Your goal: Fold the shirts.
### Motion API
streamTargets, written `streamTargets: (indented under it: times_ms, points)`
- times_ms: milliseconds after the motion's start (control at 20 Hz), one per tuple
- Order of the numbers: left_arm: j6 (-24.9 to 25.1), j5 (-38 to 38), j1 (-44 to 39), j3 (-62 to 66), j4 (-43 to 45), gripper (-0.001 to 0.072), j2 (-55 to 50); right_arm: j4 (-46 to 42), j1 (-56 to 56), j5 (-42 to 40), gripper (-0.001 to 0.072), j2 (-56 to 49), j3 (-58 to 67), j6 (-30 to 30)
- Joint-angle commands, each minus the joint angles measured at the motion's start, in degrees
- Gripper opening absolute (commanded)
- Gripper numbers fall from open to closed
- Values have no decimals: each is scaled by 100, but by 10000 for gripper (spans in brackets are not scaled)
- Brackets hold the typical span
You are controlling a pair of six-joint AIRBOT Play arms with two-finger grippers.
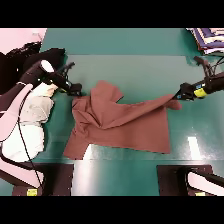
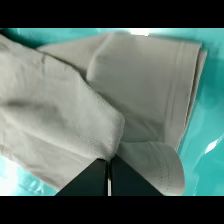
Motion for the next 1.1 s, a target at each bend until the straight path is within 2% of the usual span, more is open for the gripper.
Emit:
streamTargets:
  times_ms: [0, 400, 500, 750, 850, 950, 1050]
  points:
    - [-129, 195, 96, 656, 37, 22, 680, -15, -15, 70, 15, 7, 946, 0]
    - [-138, 337, 667, 2739, 313, 23, 3591, -11, -13, 415, 15, 37, 4872, 4]
    - [-140, 341, 667, 2909, 400, 23, 4253, -42, -15, 188, 15, 422, 5003, 4]
    - [-153, 466, 667, 2944, 417, 23, 5368, -605, -15, -699, 14, 1849, 3976, 2]
    - [-450, 343, 667, 2944, 422, 23, 5523, -901, -15, -708, 14, 2061, 4094, 4]
    - [-511, -92, 667, 2903, 424, 23, 5482, -1097, -15, -496, 14, 1941, 4503, 13]
    - [-756, -852, 667, 2634, 424, 23, 5292, -1088, -13, -153, 14, 1558, 4843, 22]
